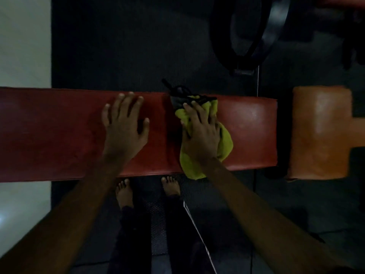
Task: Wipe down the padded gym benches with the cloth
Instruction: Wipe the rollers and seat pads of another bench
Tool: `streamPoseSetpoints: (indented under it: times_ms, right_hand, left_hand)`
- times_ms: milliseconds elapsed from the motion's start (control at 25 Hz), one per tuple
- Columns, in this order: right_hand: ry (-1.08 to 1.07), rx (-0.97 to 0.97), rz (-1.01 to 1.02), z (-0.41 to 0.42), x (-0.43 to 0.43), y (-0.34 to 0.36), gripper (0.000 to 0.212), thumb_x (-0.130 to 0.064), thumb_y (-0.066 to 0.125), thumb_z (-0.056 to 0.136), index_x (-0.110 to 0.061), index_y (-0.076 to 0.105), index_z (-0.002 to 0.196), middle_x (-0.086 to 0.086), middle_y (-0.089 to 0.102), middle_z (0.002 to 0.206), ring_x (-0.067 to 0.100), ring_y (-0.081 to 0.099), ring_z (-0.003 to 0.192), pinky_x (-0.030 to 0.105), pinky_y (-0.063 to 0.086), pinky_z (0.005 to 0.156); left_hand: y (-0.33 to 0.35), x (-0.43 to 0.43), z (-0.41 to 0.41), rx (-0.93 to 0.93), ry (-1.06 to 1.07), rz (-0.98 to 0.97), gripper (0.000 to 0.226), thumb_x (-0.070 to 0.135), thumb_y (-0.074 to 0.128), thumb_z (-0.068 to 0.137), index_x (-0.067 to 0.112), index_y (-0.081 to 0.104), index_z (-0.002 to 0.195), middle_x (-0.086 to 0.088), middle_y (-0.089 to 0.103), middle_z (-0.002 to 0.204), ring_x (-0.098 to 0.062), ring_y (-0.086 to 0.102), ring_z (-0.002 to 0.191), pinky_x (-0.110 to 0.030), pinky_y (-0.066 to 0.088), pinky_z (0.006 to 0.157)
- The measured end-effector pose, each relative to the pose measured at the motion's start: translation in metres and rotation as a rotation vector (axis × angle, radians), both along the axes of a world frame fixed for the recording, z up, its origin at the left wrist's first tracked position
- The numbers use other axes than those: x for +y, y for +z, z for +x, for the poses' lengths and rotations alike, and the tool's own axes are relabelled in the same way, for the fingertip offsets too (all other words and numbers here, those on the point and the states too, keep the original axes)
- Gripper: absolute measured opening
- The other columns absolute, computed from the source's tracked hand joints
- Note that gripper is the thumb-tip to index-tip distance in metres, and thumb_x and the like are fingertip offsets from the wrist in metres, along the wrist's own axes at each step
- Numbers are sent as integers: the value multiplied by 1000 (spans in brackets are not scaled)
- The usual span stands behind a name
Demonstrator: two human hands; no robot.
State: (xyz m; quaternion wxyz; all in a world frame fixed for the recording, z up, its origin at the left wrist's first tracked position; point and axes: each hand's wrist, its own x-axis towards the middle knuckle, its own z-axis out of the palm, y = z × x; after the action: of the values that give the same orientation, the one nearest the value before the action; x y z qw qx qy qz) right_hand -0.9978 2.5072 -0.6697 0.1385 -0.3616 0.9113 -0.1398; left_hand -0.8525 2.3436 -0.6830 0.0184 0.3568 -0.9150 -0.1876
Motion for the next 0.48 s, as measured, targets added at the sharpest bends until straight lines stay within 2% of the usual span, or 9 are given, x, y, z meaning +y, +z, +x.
streamPoseSetpoints:
  times_ms: [120, 200, 280, 360, 480]
  right_hand:
    - [-111, 24, -29, -21, -6, -1, 53, -44, 51, 99, -30, 45, 150, -7, 39, 157, 26, 31, 147, 57, 25, 120]
    - [-319, 46, -49, -28, -25, -4, 53, -46, 50, 98, -29, 46, 148, -5, 40, 156, 28, 35, 146, 58, 30, 117]
    - [-465, 65, 5, -17, -54, -4, 54, -46, 48, 97, -28, 46, 147, -2, 42, 155, 35, 39, 141, 58, 38, 109]
    - [-347, 47, 35, 7, -77, -1, 54, -46, 48, 98, -27, 45, 148, -2, 41, 155, 37, 37, 141, 57, 38, 109]
    - [87, 14, 53, 34, -69, 4, 56, -45, 48, 100, -29, 40, 153, -5, 35, 160, 35, 27, 149, 54, 35, 113]
  left_hand:
    - [-3, -50, 34, -118, -12, 14, 63, 55, 35, 97, 31, 30, 155, -10, 23, 164, -30, 14, 152, -55, 6, 119]
    - [-11, -61, 46, -144, -120, -6, 64, 58, 28, 99, 34, 21, 158, -9, 17, 166, -30, 11, 153, -55, 6, 119]
    - [-17, -57, 50, -128, -132, -58, 64, 56, 27, 100, 33, 19, 159, -9, 16, 166, -31, 13, 153, -53, 7, 120]
    - [-17, -54, 51, -100, -105, -68, 63, 54, 31, 100, 32, 23, 158, -9, 20, 166, -31, 16, 152, -51, 8, 120]
    - [-16, -57, 52, -73, -102, -39, 63, 56, 33, 100, 32, 27, 158, -7, 21, 165, -29, 17, 152, -49, 7, 120]
